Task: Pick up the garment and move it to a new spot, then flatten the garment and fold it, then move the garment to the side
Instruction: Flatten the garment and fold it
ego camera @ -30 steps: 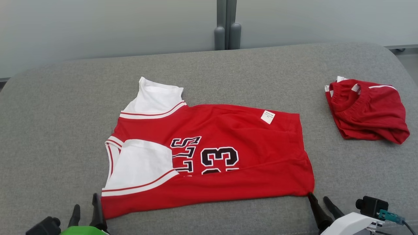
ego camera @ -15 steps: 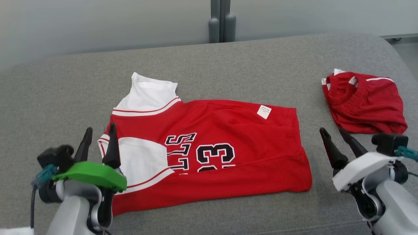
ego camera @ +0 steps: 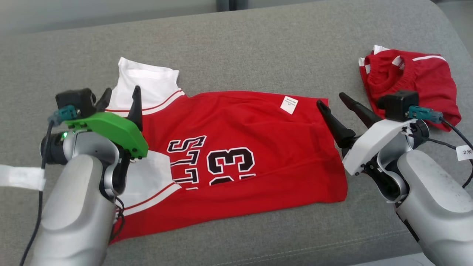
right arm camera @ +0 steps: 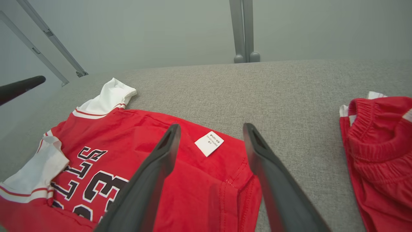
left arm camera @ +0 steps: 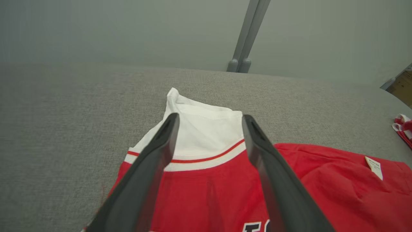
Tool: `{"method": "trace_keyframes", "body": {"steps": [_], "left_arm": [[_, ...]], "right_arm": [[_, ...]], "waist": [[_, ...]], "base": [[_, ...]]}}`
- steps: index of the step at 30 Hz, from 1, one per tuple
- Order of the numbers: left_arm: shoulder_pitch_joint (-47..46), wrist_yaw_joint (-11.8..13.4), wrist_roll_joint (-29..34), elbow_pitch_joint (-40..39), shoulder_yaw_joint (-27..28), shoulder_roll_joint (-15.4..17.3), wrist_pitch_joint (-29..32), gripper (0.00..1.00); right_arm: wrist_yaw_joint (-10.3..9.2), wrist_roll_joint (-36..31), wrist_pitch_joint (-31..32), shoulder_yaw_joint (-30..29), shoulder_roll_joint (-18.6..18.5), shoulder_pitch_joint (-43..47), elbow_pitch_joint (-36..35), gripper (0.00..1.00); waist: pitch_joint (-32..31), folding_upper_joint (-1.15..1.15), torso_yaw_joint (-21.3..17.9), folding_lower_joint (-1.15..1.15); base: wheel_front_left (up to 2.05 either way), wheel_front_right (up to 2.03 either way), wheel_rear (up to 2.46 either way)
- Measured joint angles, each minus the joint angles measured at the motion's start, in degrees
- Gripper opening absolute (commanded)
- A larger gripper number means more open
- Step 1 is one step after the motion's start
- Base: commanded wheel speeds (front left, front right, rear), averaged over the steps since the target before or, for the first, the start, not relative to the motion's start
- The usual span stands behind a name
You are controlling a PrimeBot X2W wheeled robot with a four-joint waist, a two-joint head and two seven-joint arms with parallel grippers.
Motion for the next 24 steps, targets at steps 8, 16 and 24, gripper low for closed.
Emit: {"method": "trace_keyframes", "body": {"steps": [8,16,24], "left_arm": [[-8.76,1.18,2.35,7.53,4.13,3.70,4.94,1.00],[-13.92,1.21,5.63,12.03,4.55,6.44,8.50,1.00],[-18.56,1.29,7.37,15.30,5.20,7.80,8.91,1.00]], "right_arm": [[0.93,-1.01,1.34,2.55,0.66,-2.69,-2.11,1.00],[1.02,-1.85,1.67,3.81,1.09,-5.82,-5.09,1.00],[1.46,-2.32,1.88,4.23,1.29,-7.92,-5.83,1.00]], "waist": [[5.12,0.00,-4.02,0.00],[8.76,0.00,-7.39,0.00],[12.49,0.00,-10.29,0.00]], "base": [[0.00,0.00,0.00],[0.00,0.00,0.00],[0.00,0.00,0.00]]}}
